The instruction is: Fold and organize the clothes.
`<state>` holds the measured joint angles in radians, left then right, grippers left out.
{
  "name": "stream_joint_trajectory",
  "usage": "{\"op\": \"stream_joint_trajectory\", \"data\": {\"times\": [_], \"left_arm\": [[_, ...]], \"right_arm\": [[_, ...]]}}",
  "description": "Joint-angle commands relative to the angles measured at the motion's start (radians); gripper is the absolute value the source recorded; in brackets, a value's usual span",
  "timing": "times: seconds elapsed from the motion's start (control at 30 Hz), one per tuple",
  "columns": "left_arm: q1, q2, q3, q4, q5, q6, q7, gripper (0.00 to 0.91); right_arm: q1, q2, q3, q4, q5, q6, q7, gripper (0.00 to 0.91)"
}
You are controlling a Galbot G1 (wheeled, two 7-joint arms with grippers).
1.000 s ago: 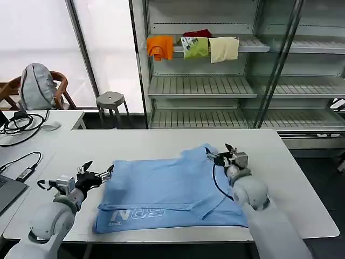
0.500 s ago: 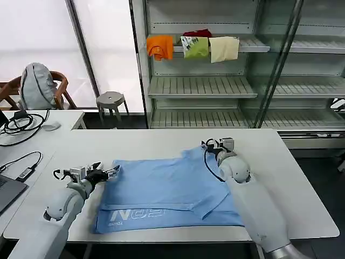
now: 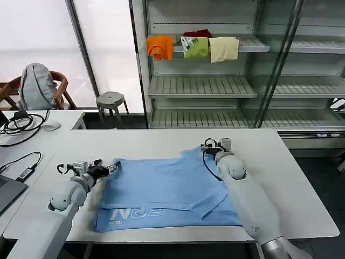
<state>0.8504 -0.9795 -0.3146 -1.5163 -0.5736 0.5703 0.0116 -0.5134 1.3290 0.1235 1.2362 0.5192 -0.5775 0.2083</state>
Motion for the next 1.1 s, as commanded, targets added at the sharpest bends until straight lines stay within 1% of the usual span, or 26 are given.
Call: {"op": "stream_joint_trajectory", "data": {"times": [0.03, 0.2, 0.43, 0.47, 0.5, 0.53, 0.57, 1.1], "left_arm": [[-0.025, -0.002, 0.002, 0.027, -0.007, 0.006, 0.004, 0.907], [-0.023, 0.004, -0.002, 0.015, -0.012, 0.006, 0.008, 0.907], [-0.025, -0.012, 0.008, 0.032, -0.004, 0.003, 0.008, 0.907], [-0.027, -0.014, 0.011, 0.034, -0.004, 0.002, 0.008, 0.887], [-0.029, -0.016, 0.013, 0.036, -0.003, 0.001, 0.009, 0.222], [-0.029, -0.016, 0.014, 0.036, -0.003, 0.0, 0.01, 0.05], [-0.03, -0.017, 0.015, 0.038, -0.003, -0.001, 0.008, 0.02], [-0.001, -0.016, 0.007, 0.021, -0.002, -0.001, 0.038, 0.02]], "right_arm": [[0.012, 0.007, -0.002, -0.024, 0.004, 0.0, -0.01, 0.907], [0.012, 0.005, 0.0, -0.023, 0.006, 0.0, -0.009, 0.907], [0.014, 0.012, 0.001, -0.031, 0.006, 0.0, -0.011, 0.907], [0.013, 0.013, 0.001, -0.031, 0.007, 0.0, -0.011, 0.907], [0.013, 0.013, 0.001, -0.031, 0.007, 0.0, -0.011, 0.403], [0.012, 0.013, 0.001, -0.029, 0.009, 0.0, -0.009, 0.121], [0.012, 0.014, 0.0, -0.029, 0.009, 0.0, -0.007, 0.0], [0.001, 0.024, 0.003, -0.018, 0.009, -0.001, -0.017, 0.0]]}}
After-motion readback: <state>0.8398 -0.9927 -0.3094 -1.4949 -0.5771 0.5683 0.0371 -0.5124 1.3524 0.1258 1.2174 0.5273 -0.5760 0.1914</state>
